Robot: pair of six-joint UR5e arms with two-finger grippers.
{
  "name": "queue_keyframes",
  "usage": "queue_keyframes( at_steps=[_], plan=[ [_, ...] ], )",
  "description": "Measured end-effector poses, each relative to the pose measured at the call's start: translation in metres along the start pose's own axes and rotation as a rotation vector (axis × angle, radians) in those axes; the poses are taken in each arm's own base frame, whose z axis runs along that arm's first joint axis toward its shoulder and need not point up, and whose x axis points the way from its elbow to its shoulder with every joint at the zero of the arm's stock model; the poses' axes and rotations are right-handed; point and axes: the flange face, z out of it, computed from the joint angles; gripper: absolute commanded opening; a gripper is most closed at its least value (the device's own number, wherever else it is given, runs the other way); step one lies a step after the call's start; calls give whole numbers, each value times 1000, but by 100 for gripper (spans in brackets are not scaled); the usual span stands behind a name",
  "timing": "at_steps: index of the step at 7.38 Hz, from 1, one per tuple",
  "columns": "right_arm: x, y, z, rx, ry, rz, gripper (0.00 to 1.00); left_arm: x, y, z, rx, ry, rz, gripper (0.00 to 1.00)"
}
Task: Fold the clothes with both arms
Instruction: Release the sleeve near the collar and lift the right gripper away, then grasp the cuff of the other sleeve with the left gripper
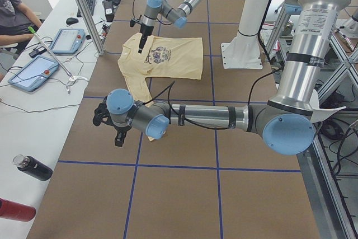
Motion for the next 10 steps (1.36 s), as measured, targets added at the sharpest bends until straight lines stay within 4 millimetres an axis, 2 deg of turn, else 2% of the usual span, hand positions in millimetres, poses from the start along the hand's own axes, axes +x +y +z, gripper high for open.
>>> queue_keyframes(
  at_steps=[1,3,4,5,6,7,8,9,10],
  plan=[
    [25,1,-3,-12,26,6,100,26,2,20,19,7,-32,98],
    [60,-5,-30,-85,136,-2,100,88,27,72,68,-21,-103,96],
    [88,-8,-50,-129,197,-29,100,111,45,98,78,-49,-129,93],
    [130,-13,-72,-174,241,-65,100,124,67,123,86,-95,-143,92],
    [179,-19,-95,-213,263,-97,100,123,86,140,87,-137,-145,91],
    [232,-28,-117,-248,270,-125,100,117,100,148,84,-168,-147,90],
    [272,-34,-131,-272,271,-144,100,111,107,152,82,-188,-148,90],
    [297,-37,-139,-286,274,-156,100,107,112,157,74,-202,-147,90],
    [308,-38,-141,-292,276,-161,100,102,118,166,57,-214,-147,90]
  ],
)
